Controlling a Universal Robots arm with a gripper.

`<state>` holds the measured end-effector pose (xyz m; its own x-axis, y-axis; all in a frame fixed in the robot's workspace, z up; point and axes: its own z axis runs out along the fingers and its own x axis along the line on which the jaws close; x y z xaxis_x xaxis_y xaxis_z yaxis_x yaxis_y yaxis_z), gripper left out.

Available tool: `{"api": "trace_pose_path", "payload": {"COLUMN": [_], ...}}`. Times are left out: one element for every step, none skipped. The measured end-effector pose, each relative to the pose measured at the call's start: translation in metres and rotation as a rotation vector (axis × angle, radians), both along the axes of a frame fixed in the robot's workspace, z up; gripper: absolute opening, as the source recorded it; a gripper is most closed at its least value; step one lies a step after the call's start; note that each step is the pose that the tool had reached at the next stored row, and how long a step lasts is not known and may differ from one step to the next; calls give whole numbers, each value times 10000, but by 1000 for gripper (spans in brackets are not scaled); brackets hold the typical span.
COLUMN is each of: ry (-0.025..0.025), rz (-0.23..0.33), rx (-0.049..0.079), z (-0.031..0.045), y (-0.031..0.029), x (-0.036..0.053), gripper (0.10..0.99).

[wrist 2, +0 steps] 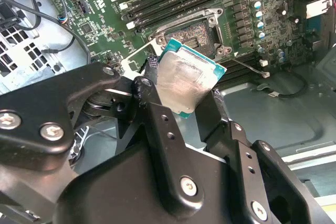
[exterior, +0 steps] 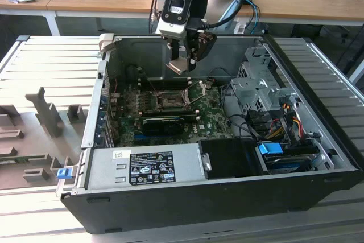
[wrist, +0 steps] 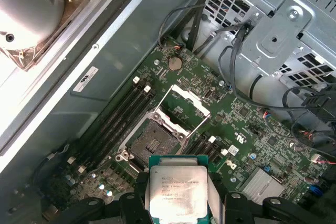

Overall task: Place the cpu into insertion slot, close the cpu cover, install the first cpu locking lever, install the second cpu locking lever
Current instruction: 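Place the cpu into insertion slot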

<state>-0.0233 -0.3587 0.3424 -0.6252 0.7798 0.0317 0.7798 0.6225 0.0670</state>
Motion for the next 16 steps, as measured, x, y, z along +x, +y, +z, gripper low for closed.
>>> {"api": "trace_pose_path", "payload": {"ry": [6, 13, 19, 23, 26, 30, 34, 38, 46, 50, 56, 64, 76, 84, 89, 96], "rz": [-17, -32, -49, -60, -68, -81, -89, -98, -112, -120, -130, -142, -162, -173, -181, -191], "rx": [0, 0, 0, -1, -1, 0, 0, 0, 0, 0, 0, -1, -1, 0, 0, -1], "z": [-3, -6, -9, -11, -13, -15, -17, -19, -22, -24, -26, -29, -34, -37, -39, -41], "y": [0, 0, 0, 0, 0, 0, 0, 0, 0, 0, 0, 0, 0, 0, 0, 0], "x": [0, 0, 0, 0, 0, 0, 0, 0, 0, 0, 0, 0, 0, 0, 0, 0], "gripper": [529, 529, 529, 529, 529, 529, 529, 529, 529, 529, 529, 529, 529, 529, 529, 529]}}
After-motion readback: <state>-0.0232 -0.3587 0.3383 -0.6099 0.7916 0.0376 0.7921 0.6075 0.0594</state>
